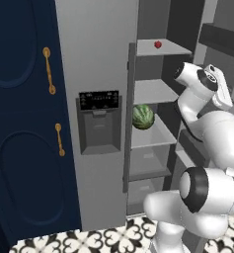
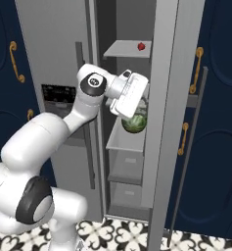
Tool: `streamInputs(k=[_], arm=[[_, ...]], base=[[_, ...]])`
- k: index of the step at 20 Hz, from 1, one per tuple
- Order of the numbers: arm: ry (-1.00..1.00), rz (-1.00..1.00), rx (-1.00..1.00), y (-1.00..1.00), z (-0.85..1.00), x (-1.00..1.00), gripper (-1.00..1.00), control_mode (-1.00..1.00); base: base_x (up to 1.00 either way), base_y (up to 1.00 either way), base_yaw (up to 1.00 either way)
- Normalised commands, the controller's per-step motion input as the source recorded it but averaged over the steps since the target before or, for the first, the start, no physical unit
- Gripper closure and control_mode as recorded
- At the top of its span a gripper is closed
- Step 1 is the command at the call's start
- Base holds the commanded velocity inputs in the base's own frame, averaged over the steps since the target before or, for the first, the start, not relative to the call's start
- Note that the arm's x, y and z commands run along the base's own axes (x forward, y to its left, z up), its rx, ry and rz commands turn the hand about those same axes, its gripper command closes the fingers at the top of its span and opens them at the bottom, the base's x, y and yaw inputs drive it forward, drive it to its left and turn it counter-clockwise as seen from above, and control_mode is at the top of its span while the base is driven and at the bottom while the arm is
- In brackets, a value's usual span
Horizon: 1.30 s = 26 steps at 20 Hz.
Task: Take the strawberry from the fridge and place it on top of the pancake, located on the dining counter.
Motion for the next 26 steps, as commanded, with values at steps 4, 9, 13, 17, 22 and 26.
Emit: streamInputs(k=[4,9,13,17,22,26], arm=[[0.0,0.03,0.0,-0.31,-0.14,-0.33,-1.0,-1.0],[0.0,0.07,0.01,0.42,0.36,-0.29,-1.0,-1.0],[-0.15,-0.04,0.08,1.0,-0.01,-0.06,-1.0,-1.0],[-0.48,-0.24,0.66,0.86,-0.25,0.0,-1.0,-1.0],[-0.5,-0.42,0.81,0.36,-0.42,0.0,-1.0,-1.0],[-0.5,-0.51,0.77,0.18,-0.44,0.0,-1.0,-1.0]], base=[[0.0,0.0,0.0],[0.0,0.0,0.0],[0.0,0.0,0.0],[0.0,0.0,0.0],[0.0,0.0,0.0],[0.0,0.0,0.0]])
